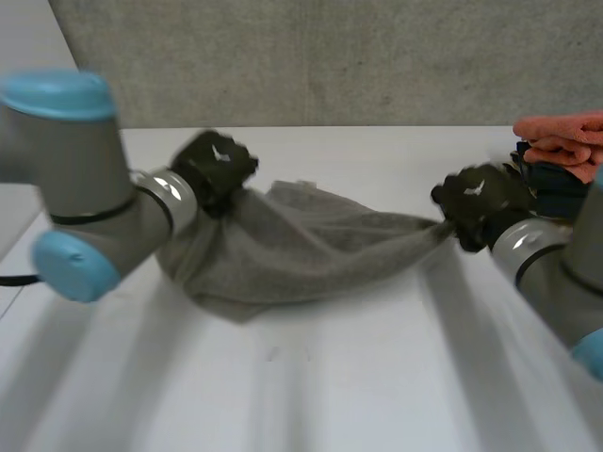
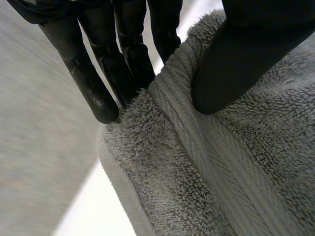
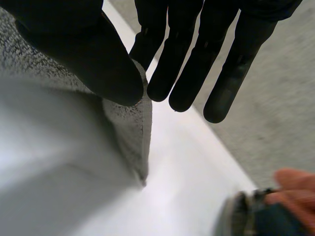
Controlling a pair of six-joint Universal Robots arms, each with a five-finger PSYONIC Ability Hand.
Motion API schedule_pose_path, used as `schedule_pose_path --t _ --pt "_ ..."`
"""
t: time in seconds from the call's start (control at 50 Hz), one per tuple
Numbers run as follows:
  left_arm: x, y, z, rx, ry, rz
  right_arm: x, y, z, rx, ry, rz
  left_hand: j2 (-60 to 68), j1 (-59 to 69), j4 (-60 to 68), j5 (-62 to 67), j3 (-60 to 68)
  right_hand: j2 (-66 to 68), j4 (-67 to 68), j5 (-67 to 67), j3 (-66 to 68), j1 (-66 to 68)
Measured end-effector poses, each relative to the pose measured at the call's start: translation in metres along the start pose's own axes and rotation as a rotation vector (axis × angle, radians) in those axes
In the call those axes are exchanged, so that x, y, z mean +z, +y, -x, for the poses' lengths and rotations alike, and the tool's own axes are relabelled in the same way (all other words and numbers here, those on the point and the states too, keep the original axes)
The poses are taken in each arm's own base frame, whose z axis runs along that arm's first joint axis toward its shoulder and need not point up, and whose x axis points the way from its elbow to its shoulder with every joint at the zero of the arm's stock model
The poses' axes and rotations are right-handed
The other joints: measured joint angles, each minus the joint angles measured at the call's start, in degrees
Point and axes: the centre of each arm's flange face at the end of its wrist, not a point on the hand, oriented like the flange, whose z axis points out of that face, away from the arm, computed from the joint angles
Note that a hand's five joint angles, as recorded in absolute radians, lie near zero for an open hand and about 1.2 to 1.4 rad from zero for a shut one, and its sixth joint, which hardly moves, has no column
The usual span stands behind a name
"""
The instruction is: Fold the laundry.
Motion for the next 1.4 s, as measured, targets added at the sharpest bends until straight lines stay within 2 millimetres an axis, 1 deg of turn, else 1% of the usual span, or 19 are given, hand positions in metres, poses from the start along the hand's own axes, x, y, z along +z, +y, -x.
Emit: schedule_pose_path --t 0.06,0.12,0.22,0.34,0.44,0.56,0.64,0.72,0.8,0.86,0.9,0.94,1.02,1.2,1.22,1.34,1.36,1.38,1.4 --pt "-0.021 -0.018 0.010 -0.009 -0.039 -0.035 -0.010 -0.016 -0.012 -0.021 0.016 -0.008 0.03 0.00 0.00 0.00 0.08 0.00 0.00 0.00 0.00 0.00" --pt "-0.065 -0.050 0.032 -0.014 -0.137 -0.102 -0.033 -0.050 -0.035 -0.065 0.045 -0.033 0.05 0.00 0.02 0.00 0.13 0.00 0.00 0.00 0.02 0.00" --pt "-0.112 -0.076 0.051 -0.022 -0.254 -0.157 -0.070 -0.097 -0.061 -0.126 0.084 -0.088 0.10 0.00 0.03 0.00 0.14 0.00 0.01 0.00 0.02 0.00" --pt "-0.129 -0.075 0.052 -0.050 -0.278 -0.126 -0.087 -0.115 -0.066 -0.160 0.070 -0.098 0.11 0.00 0.03 0.00 0.16 0.00 0.01 0.00 0.02 0.00" --pt "-0.106 -0.040 0.038 -0.075 -0.212 0.003 -0.064 -0.095 -0.052 -0.200 -0.013 -0.011 0.11 0.00 0.04 0.00 0.16 0.00 0.01 0.00 0.02 0.00" --pt "-0.053 0.018 0.023 -0.109 -0.136 0.169 -0.018 -0.056 -0.029 -0.216 -0.108 0.093 0.11 0.00 0.04 0.00 0.16 0.00 0.00 0.00 0.02 0.00" --pt "-0.014 0.034 0.027 -0.110 -0.147 0.167 0.016 -0.042 -0.024 -0.174 -0.091 0.079 0.11 0.00 0.05 0.00 0.16 0.00 0.01 0.00 0.02 0.00" --pt "0.021 0.017 0.051 -0.089 -0.240 0.035 0.049 -0.047 -0.032 -0.117 0.009 -0.044 0.11 0.00 0.07 0.00 0.18 0.00 0.01 0.00 0.03 0.00" --pt "0.038 -0.032 0.092 -0.054 -0.401 -0.203 0.071 -0.078 -0.055 -0.074 0.177 -0.278 0.11 0.00 0.25 0.00 0.19 0.00 0.01 0.00 0.03 0.00" --pt "0.034 -0.076 0.119 -0.035 -0.520 -0.402 0.071 -0.116 -0.074 -0.055 0.318 -0.489 0.11 0.00 0.26 0.00 0.19 0.00 0.01 0.00 0.03 0.00" --pt "0.030 -0.093 0.127 -0.033 -0.560 -0.478 0.064 -0.135 -0.082 -0.048 0.378 -0.579 0.11 0.00 0.26 0.00 0.19 0.00 0.01 0.00 0.03 0.00" --pt "0.026 -0.105 0.130 -0.038 -0.583 -0.538 0.055 -0.151 -0.087 -0.040 0.425 -0.656 0.11 0.00 0.26 0.00 0.19 0.00 0.01 0.00 0.03 0.00" --pt "0.027 -0.103 0.121 -0.054 -0.565 -0.542 0.045 -0.159 -0.085 -0.032 0.438 -0.686 0.11 0.00 0.26 0.00 0.19 0.00 0.02 0.00 0.03 0.00" --pt "0.043 -0.032 0.067 -0.089 -0.415 -0.323 0.048 -0.111 -0.040 -0.018 0.275 -0.500 0.22 0.00 0.28 0.00 0.38 0.00 0.01 0.00 0.05 0.00" --pt "0.046 -0.012 0.053 -0.096 -0.379 -0.268 0.055 -0.084 -0.017 -0.012 0.198 -0.412 0.22 0.00 0.28 0.00 0.38 0.00 0.03 0.00 0.08 0.14" --pt "0.048 0.040 0.012 -0.114 -0.283 -0.124 0.063 -0.029 0.028 -0.002 0.054 -0.238 -0.43 -0.10 -0.36 -0.03 0.11 0.02 0.06 0.01 0.18 0.25" --pt "0.047 0.049 0.004 -0.117 -0.264 -0.096 0.063 -0.027 0.030 -0.001 0.049 -0.231 -6.32 -4.14 -6.42 -3.11 -5.75 0.02 0.06 0.01 0.18 0.25" --pt "0.044 0.064 -0.009 -0.123 -0.230 -0.047 0.063 -0.003 0.047 0.003 -0.005 -0.150 -10.52 -8.17 -10.20 -6.66 -9.87 0.02 0.06 0.01 0.18 0.25" --pt "0.042 0.069 -0.014 -0.125 -0.218 -0.030 0.063 0.002 0.050 0.004 -0.015 -0.133 -13.28 -11.40 -13.28 -9.70 -12.53 0.02 0.06 0.01 0.18 0.25"
